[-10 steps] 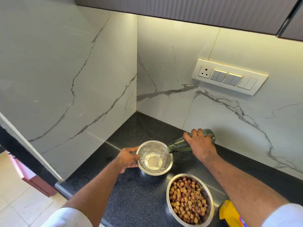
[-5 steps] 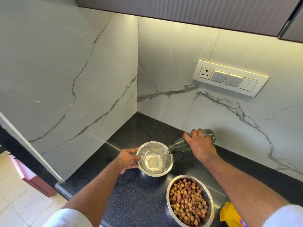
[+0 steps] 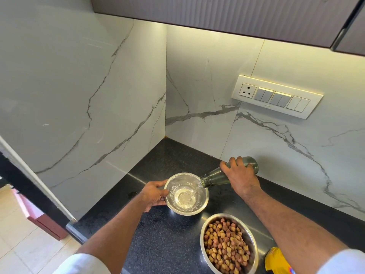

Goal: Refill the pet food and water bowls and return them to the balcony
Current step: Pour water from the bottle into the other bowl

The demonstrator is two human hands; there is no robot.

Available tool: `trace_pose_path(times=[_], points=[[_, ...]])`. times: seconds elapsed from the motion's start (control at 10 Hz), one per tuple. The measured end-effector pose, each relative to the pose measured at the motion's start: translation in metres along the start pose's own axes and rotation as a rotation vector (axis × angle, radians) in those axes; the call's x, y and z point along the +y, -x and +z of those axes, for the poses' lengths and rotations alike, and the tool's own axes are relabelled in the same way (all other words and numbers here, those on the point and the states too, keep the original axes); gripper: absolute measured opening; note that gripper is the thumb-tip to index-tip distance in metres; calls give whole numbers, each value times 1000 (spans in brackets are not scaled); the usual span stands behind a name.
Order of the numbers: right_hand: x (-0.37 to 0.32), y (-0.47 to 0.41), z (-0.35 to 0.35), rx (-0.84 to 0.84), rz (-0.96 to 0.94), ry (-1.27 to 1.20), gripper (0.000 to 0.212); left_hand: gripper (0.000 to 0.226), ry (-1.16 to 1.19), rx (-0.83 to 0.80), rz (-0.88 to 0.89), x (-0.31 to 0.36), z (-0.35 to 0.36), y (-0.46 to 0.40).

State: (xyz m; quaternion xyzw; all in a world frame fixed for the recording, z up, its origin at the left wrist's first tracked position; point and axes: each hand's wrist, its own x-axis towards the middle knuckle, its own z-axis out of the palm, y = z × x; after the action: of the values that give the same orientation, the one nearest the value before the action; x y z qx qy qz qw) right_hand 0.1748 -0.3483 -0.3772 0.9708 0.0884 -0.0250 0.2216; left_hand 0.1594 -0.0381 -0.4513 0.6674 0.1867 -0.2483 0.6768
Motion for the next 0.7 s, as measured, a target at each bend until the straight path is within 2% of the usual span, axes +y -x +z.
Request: trace_pose_path(times=[0.7], points=[[2,-3,-2,11,-19,58,90,47,-3,-11,-7,-1,-1,-3]])
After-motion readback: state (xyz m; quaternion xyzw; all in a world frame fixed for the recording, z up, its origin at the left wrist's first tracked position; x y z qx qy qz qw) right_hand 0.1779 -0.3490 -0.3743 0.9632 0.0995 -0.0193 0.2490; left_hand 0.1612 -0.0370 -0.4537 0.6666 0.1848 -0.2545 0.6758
